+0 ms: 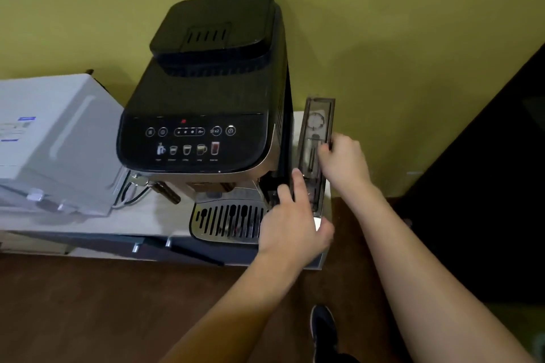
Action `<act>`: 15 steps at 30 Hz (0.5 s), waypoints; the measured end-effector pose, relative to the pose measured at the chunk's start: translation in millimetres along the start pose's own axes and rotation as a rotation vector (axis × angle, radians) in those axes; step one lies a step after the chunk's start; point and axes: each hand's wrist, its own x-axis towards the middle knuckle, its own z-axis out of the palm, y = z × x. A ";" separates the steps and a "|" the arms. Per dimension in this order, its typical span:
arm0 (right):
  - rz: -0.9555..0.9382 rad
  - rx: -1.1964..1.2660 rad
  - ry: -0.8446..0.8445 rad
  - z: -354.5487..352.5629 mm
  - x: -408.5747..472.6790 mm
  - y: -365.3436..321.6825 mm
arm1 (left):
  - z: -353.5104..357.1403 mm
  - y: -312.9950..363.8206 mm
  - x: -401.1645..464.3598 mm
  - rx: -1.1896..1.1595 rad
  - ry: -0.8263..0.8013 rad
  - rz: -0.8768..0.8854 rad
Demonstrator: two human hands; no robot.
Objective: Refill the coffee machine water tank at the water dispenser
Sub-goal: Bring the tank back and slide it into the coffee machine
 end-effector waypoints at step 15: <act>-0.071 0.183 0.371 -15.5 -220.6 -70.1 | -20.4 -89.2 -175.1 -0.106 0.305 0.230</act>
